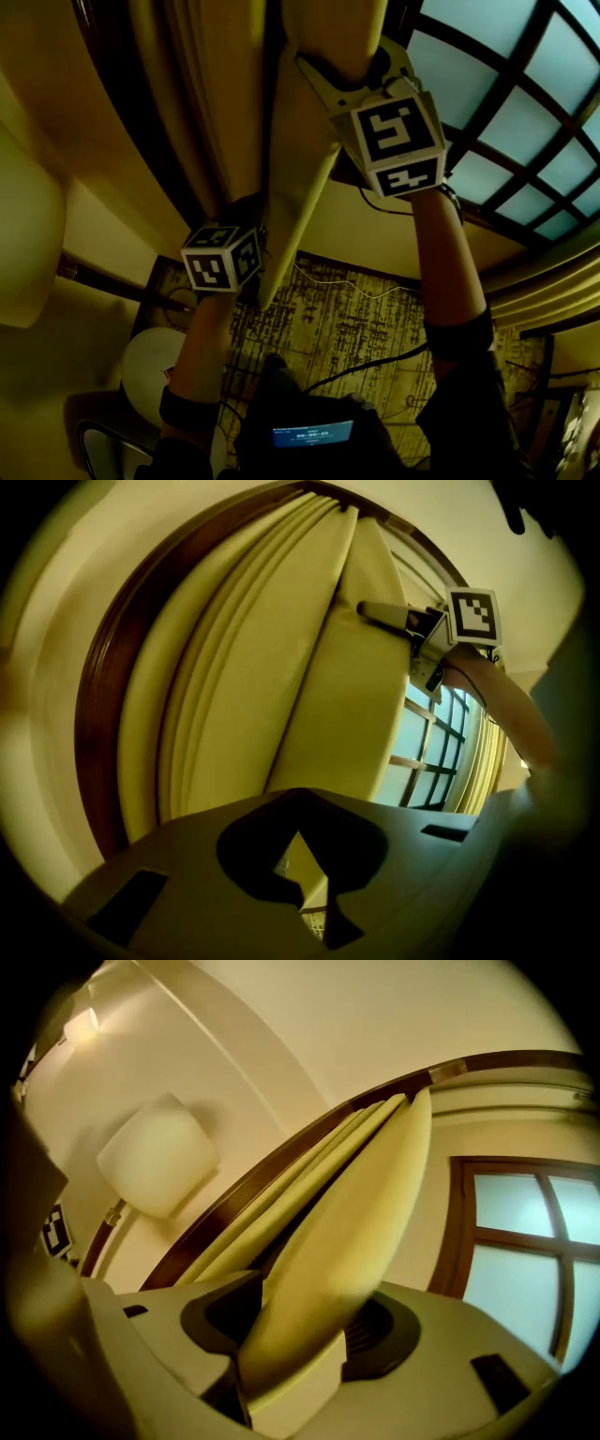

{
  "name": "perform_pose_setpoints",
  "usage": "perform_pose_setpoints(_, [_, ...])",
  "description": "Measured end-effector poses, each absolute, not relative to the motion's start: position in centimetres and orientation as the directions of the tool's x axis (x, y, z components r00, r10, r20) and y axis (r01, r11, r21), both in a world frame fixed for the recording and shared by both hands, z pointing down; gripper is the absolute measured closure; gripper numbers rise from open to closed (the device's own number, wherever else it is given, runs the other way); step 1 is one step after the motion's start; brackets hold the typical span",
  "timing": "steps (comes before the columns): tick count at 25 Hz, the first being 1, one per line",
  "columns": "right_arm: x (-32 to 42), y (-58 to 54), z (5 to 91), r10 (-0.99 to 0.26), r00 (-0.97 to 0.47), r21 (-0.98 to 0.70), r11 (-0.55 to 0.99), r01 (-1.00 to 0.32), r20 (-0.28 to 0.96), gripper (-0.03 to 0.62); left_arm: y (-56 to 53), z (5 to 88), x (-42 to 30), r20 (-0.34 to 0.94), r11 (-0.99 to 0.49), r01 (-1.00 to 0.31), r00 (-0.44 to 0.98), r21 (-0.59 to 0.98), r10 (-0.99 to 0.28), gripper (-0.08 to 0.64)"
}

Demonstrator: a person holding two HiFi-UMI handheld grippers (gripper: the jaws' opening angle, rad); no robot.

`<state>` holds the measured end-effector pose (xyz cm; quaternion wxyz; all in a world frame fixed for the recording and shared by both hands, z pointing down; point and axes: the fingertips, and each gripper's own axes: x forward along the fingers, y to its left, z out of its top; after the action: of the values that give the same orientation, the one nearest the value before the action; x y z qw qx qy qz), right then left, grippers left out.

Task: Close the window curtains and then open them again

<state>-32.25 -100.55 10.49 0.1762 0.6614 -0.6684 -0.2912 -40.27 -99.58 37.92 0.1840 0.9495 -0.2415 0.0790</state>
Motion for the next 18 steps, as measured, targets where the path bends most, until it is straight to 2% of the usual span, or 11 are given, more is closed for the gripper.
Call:
perform_pose_setpoints(4, [-25.9,-93.1,15.1,-0.993,-0.024,0.585,-0.046,-0.81,-0.112,0.31,-94.1,38.5,-37.1,0.267,-0.823,-0.503,0.858,0.263,-0.439,0.555])
perform_pose_setpoints(11, [-15.4,-74.8,28.3,-0.992,0.106,0.406,-0.068,-0.911,0.072,0.319,-82.3,42.0,-32.6,0.32,-0.835,-0.503,0.847,0.222,-0.425,0.555])
perform_pose_setpoints(13, [-12.9,-68.5,31.9,-0.981,0.145,0.351,-0.093,-0.932,0.126,0.367,-78.1,42.6,-30.4,0.334,-0.854,-0.479,0.853,0.201,-0.4,0.555])
perform_pose_setpoints(16, [-9.4,-58.9,37.0,-0.948,0.244,0.264,-0.187,-0.946,0.204,0.406,-71.9,43.6,-26.8,0.356,-0.89,-0.425,0.867,0.163,-0.349,0.555])
perform_pose_setpoints(18, [-7.0,-52.8,39.9,-0.915,0.315,0.207,-0.267,-0.941,0.251,0.503,-67.8,44.5,-24.0,0.362,-0.913,-0.38,0.88,0.148,-0.308,0.555])
